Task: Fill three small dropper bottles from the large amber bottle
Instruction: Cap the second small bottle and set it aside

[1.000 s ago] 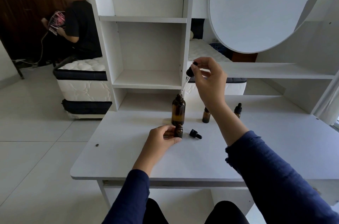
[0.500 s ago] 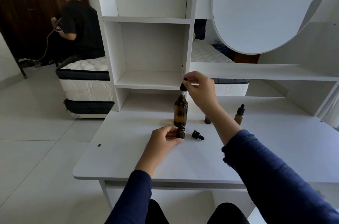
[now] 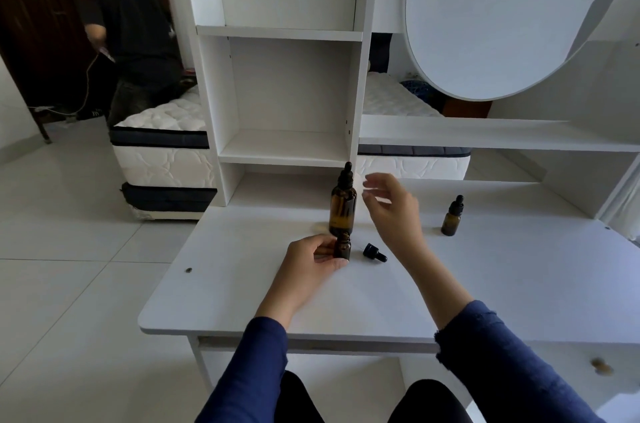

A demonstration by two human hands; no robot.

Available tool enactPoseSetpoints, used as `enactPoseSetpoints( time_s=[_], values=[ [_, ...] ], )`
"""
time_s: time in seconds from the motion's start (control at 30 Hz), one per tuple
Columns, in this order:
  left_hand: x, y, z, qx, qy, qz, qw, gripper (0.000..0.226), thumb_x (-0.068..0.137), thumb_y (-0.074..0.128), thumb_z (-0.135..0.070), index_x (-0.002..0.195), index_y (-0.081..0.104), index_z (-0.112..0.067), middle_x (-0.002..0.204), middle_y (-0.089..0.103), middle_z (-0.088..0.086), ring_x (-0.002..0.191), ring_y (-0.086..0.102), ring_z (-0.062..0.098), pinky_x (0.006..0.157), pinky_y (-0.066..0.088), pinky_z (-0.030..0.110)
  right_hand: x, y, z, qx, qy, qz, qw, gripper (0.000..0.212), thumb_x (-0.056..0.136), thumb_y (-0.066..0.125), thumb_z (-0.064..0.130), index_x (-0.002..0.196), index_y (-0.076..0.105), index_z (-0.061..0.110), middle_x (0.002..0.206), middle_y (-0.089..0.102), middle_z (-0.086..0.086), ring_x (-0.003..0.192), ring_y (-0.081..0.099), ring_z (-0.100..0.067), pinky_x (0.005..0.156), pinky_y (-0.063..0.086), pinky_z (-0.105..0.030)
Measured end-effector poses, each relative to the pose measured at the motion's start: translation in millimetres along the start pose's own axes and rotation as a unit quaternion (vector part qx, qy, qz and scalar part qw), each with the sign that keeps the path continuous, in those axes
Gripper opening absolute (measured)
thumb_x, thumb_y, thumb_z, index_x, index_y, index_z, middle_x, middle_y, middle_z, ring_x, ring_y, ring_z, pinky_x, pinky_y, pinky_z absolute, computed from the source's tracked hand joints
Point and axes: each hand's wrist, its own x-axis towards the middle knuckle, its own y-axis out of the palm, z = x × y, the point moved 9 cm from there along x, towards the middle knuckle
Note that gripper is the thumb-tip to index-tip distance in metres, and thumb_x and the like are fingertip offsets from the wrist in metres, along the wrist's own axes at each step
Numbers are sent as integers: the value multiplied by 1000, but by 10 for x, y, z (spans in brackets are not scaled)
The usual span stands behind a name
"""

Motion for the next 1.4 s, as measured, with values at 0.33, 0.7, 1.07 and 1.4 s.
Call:
enactPoseSetpoints(
  time_s=[0.33, 0.7, 1.07, 1.4],
  values=[
    [19, 7, 11, -4, 14, -3, 1000, 33, 72, 78, -5, 101, 67, -15, 93, 72, -5, 87, 68, 1, 83, 51, 14, -611, 113, -568, -118, 75, 159, 977, 39, 80, 59, 6, 115, 52, 20, 113, 47, 7, 104, 48, -9, 88, 38, -18],
    [5, 4, 5, 6, 11, 1, 1000, 30, 74, 77, -9, 102, 68, -16, 94, 72, -4, 86, 67, -1, 80, 50, 11, -481, -129, -521, 125, 159, 43, 978, 14, 83, 63, 2, 95, 59, 6, 83, 64, -4, 70, 67, -14, 65, 56, -23],
    [-28, -5, -23, 31, -1, -5, 999, 25, 77, 74, -15, 99, 67, -25, 93, 70, -13, 88, 65, -3, 83, 48, 13, -312, 20, 57, -27, 18, 141, 990, 14, 76, 67, 2, 87, 68, 10, 76, 66, 3, 63, 58, -2, 60, 46, -9],
    [-4, -15, -6, 31, 13, -10, 999, 23, 74, 77, -11, 94, 68, -19, 87, 71, -9, 81, 66, -5, 77, 49, 6, -194, 464, 218, -290, -44, 338, 894, 18, 73, 68, 19, 90, 69, 20, 86, 68, -3, 83, 62, -17, 74, 55, -33]
  ],
)
